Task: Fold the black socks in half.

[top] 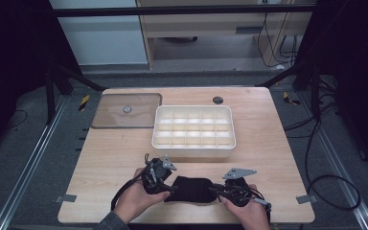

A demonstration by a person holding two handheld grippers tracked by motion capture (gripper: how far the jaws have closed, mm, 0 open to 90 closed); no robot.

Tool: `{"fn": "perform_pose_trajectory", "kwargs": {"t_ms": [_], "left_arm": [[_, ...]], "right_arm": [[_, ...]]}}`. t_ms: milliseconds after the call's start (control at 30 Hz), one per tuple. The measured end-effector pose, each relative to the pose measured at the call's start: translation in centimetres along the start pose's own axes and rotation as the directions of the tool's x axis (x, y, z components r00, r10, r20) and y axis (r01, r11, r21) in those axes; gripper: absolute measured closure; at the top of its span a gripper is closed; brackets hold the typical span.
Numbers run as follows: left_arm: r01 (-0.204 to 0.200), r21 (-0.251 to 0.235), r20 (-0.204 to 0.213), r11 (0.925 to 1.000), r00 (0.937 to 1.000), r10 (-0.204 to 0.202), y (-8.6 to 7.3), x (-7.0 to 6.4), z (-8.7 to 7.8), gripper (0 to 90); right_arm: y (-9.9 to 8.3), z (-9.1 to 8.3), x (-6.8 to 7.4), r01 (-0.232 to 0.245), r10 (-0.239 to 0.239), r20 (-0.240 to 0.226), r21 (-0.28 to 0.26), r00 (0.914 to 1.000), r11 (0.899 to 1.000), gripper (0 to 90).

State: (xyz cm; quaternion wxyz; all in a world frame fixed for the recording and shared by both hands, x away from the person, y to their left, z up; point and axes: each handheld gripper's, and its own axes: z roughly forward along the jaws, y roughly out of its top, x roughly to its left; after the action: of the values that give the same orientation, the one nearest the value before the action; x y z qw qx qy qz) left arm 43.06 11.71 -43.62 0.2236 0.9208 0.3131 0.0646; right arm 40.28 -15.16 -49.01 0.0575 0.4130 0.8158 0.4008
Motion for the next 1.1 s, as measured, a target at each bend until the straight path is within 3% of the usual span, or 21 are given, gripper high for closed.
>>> {"fn": "perform_pose_trajectory", "kwargs": {"t_ms": [200,500,733,933,1100], "left_arm": [[-0.004,0.071,0.031,0.9975,0.9995,0.002,-0.9,0.1,1.3,43.4],[-0.047,0.108,0.069,0.9931,0.9968,0.04,-1.1,-0.8,2.4,59.9],[-0.052,0.101,0.077,0.9936,0.9961,0.044,-1.5,-0.8,2.5,67.0],[-0.038,0.076,0.072,0.9964,0.9969,0.033,-1.7,-0.6,1.9,66.4],[-0.037,0.089,0.08,0.9953,0.9963,0.03,-1.9,-0.5,2.1,66.1]], "right_arm": [[0.0,0.0,0.0,-0.006,0.006,-0.003,-0.001,1.0,1.0,72.8],[0.0,0.0,-0.1,-0.004,0.004,0.004,-0.006,1.0,1.0,72.6],[0.7,-1.1,0.4,0.028,-0.024,0.041,-0.096,0.9989,0.995,69.2],[0.5,-0.7,0.0,0.012,-0.007,0.061,-0.068,0.9981,0.998,64.6],[0.5,-0.1,0.0,0.005,-0.002,0.061,-0.039,0.9981,0.999,64.0]]}}
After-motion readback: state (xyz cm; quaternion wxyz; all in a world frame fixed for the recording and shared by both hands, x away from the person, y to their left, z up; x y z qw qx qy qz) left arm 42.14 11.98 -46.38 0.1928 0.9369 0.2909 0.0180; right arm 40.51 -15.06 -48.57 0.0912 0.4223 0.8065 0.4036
